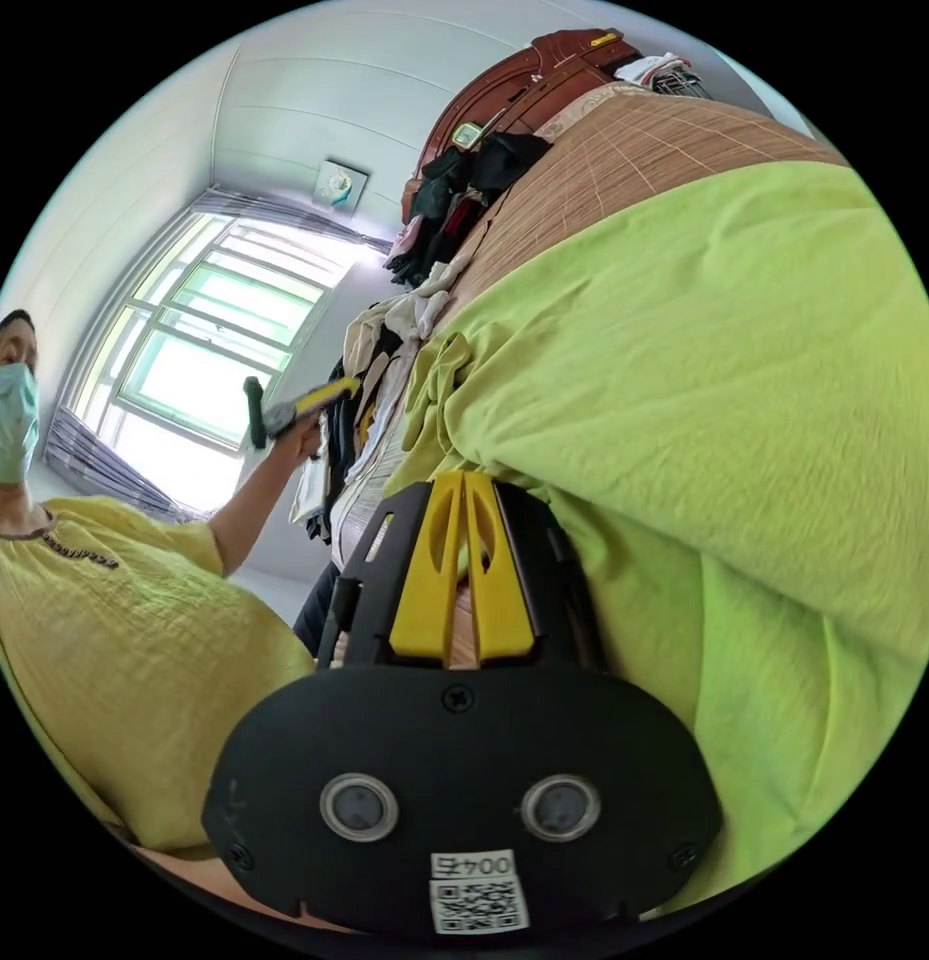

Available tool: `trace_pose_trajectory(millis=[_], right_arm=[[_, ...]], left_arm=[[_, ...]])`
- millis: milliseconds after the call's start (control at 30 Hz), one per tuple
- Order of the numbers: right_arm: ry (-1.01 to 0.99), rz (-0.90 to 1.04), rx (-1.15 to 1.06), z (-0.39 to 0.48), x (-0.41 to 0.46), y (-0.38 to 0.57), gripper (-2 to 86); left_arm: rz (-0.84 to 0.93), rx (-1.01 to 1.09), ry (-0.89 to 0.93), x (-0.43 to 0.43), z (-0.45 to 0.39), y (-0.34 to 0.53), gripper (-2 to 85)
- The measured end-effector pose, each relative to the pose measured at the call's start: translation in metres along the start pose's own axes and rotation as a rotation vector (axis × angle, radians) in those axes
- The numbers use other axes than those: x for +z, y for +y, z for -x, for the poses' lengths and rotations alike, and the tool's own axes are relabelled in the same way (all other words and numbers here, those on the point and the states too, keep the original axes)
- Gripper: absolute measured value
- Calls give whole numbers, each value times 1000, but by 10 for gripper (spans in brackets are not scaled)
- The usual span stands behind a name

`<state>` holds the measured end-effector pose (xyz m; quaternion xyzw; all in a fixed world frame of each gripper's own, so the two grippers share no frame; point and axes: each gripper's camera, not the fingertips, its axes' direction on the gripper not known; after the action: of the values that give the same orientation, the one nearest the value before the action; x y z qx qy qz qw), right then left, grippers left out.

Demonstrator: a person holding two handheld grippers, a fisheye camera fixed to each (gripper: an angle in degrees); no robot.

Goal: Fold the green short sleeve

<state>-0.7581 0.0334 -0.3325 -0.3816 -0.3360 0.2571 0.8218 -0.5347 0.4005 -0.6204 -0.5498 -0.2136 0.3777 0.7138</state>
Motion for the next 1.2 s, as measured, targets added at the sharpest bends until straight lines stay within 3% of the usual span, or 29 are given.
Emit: trace_pose_trajectory(millis=[100, 233, 300, 400, 433, 600, 800, 1200], right_arm=[[54, 28, -25, 34, 1, -7, 85], [302, 118, -216, 124, 25, 11, 183], [432, 185, -335, 153, 49, 27, 189], [739, 203, -464, 178, 74, 48, 96], [750, 182, -480, 182, 68, 53, 35], [673, 137, -392, 170, 13, 75, 24], [636, 98, -275, 126, -10, 114, 26], [572, 69, -222, 27, -15, 141, 46]], left_arm=[[18, -89, 45, -34, -46, 62, 11], [46, -232, 105, -68, -98, 133, 16], [63, -244, 107, -71, -112, 142, 20], [30, -204, 91, -79, -124, 124, 27], [25, -194, 89, -80, -125, 118, 28], [-49, -99, 87, -78, -141, 49, 56], [18, -48, 141, -35, -185, -26, 89], [105, -56, 82, -3, -197, -37, 56]])
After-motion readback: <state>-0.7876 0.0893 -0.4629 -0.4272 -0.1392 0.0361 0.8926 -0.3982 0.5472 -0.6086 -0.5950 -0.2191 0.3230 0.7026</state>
